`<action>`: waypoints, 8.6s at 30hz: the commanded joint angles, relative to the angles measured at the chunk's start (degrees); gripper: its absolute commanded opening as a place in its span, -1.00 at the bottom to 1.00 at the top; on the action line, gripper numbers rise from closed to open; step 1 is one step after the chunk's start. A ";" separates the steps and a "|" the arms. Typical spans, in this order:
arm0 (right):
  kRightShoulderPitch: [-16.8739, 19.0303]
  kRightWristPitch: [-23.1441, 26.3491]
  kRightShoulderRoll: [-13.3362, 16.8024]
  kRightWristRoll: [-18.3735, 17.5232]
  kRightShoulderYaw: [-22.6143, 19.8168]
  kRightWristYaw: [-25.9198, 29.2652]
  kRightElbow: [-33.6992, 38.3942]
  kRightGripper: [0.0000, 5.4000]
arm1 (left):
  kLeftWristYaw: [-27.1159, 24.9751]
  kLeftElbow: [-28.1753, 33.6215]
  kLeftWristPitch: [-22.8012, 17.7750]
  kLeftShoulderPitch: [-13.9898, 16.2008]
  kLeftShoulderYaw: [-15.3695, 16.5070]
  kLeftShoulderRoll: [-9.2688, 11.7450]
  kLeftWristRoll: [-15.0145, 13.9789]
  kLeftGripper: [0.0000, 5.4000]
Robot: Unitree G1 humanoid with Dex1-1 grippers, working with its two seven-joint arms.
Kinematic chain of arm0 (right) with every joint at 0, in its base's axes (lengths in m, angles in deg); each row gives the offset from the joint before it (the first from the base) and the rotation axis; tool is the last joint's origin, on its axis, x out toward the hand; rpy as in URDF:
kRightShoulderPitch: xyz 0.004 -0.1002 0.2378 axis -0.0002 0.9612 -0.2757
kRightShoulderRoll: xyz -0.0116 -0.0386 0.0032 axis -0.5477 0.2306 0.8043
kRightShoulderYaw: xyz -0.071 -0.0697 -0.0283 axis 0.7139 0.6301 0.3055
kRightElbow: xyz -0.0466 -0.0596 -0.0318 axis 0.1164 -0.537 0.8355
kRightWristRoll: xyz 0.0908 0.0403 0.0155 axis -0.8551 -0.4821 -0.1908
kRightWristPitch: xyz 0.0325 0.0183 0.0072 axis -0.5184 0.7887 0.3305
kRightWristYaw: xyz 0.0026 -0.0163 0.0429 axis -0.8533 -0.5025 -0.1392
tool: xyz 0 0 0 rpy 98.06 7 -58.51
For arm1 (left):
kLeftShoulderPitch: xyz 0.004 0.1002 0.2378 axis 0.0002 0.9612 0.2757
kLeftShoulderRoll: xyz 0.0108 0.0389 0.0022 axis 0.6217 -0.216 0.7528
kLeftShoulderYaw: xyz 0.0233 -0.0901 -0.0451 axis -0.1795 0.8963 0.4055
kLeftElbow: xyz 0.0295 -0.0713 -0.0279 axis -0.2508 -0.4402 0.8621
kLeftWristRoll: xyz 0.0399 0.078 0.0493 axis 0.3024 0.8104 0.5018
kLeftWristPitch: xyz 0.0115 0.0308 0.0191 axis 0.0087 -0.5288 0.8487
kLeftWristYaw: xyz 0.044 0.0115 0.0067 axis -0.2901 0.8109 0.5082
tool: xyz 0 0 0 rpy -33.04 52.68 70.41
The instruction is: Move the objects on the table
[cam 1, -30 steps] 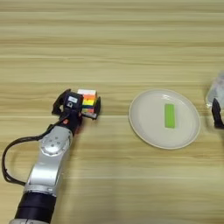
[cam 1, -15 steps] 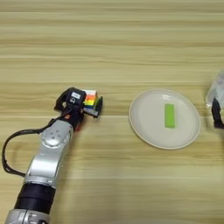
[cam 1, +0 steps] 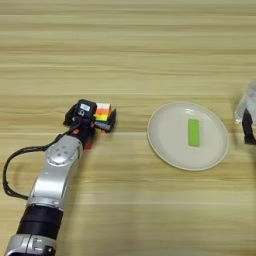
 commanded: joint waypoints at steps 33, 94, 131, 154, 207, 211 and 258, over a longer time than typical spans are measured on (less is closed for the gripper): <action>-0.67 0.46 0.15 -0.07 -0.19 -0.20 -0.29 1.00 | -1.33 5.06 -3.82 -0.83 -2.98 -0.72 -0.82 0.22; -0.81 -0.57 -0.39 0.19 0.16 -0.49 -1.58 1.00 | -4.46 3.13 -5.38 -2.66 -22.57 -10.47 2.93 0.22; -1.07 -1.74 0.04 0.11 0.08 0.02 -3.33 1.00 | -2.91 12.17 -3.81 -1.96 -17.74 -11.80 0.12 0.99; 3.95 0.19 0.33 -0.13 1.53 1.88 5.82 1.00 | 7.47 3.44 9.75 1.73 3.77 -6.34 -0.87 0.99; 1.48 6.36 3.53 -0.69 20.80 20.73 15.18 1.00 | 12.48 -6.50 19.43 -0.35 4.62 -6.91 0.97 0.99; 0.07 6.02 3.50 0.15 22.27 21.44 12.57 1.00 | 12.83 -6.63 19.49 -0.38 4.61 -6.98 0.83 0.99; -7.44 2.37 -0.56 2.47 24.64 23.58 -5.48 0.39 | 14.10 -5.52 19.46 -0.01 4.57 -7.18 0.37 1.00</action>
